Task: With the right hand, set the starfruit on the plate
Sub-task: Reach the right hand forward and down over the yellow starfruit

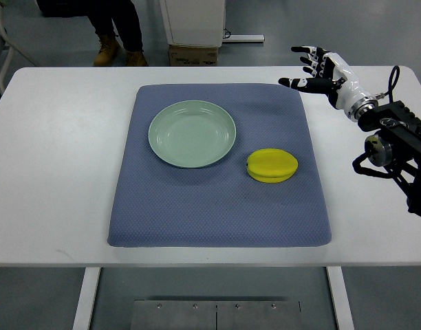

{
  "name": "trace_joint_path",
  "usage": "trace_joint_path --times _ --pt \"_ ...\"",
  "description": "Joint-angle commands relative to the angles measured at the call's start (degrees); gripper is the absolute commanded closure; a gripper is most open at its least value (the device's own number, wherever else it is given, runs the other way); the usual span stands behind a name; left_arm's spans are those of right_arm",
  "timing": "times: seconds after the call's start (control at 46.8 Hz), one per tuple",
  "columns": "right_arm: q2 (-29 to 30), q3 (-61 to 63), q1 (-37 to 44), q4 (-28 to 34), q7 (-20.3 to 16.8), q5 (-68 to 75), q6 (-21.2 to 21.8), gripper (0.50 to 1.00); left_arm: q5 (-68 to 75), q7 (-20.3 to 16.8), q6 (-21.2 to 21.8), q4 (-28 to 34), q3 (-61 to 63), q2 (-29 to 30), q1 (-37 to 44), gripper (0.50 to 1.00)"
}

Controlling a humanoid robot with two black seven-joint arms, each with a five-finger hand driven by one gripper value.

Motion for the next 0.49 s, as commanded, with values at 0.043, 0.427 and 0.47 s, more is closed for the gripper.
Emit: trace_joint_path --times 0.043,0.427,0.47 --pt "-2.32 -2.23 0.66 2.07 0.14 -1.87 1.39 0.5 0.0 0.01 0.0 0.01 0.02 0.0 0.0 0.5" --pt "-11.2 -15.42 4.8 15.43 0.31 -10.31 1.48 0.5 0.0 0.01 0.0 0.01 0.03 0.0 0.0 0.5" --pt "-11.73 -16.56 5.41 16.57 0.23 -10.75 1.39 0.5 0.0 0.01 0.0 0.01 -0.06 0.0 0.0 0.5"
